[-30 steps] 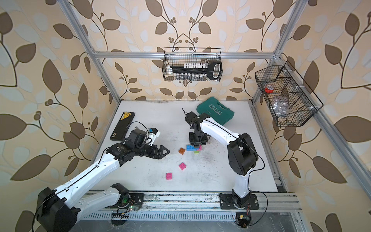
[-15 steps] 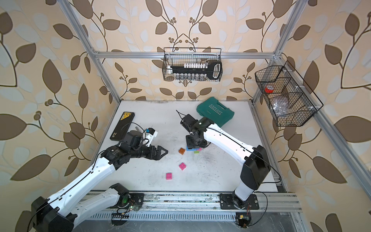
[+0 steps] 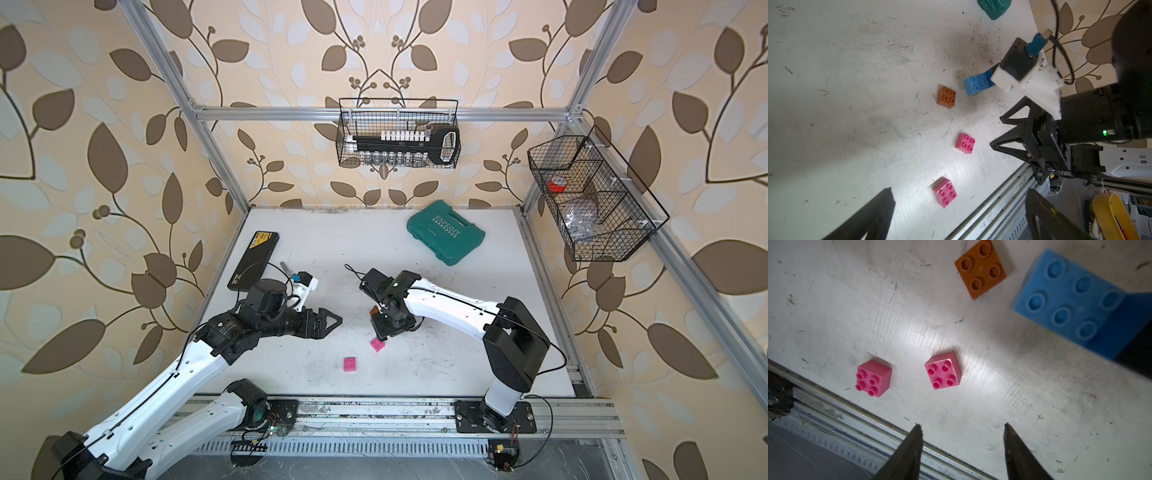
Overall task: Assemble the number 4 with lego
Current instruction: Assemble the lego brick with the lego brick, then pick up the lego brick from the center of the board.
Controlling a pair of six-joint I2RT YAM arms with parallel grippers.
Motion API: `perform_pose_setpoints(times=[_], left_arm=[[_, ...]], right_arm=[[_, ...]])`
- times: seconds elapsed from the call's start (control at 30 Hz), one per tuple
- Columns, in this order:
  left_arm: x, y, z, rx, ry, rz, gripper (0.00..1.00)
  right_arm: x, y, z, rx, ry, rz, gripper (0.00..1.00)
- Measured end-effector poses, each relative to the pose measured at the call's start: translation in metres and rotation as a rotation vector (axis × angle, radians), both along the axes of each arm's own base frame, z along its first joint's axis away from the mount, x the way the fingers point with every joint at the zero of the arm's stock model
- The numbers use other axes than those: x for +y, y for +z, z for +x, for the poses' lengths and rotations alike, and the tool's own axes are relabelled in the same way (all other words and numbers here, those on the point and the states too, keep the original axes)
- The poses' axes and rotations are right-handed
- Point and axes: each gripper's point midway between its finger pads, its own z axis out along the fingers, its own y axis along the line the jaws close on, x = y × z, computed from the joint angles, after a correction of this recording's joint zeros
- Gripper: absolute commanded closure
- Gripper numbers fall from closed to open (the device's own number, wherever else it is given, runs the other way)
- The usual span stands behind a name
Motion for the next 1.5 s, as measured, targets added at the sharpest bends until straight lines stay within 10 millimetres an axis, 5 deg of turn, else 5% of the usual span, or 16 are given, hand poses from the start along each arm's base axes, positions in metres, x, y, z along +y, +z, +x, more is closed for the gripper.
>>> perform_pose_setpoints(times=[0.27, 0.67, 1.5], left_arm=[[0.004, 0.002, -0.006, 0.001, 0.013, -0.004, 0.01], [0.006, 0.005, -0.008, -0.003, 0.021, -0.011, 0.01], [0.007, 0.0, -0.008, 0.005, 0.027, 0.0, 0.01]], right_arm=[[0.019, -0.032, 0.001, 0.049, 0.09, -0.024, 0.44], [0.031, -0.05, -0.008, 0.071, 0.172, -0.061, 0.49], [0.03, -0.057, -0.002, 0.052, 0.179, -0.102, 0.69]])
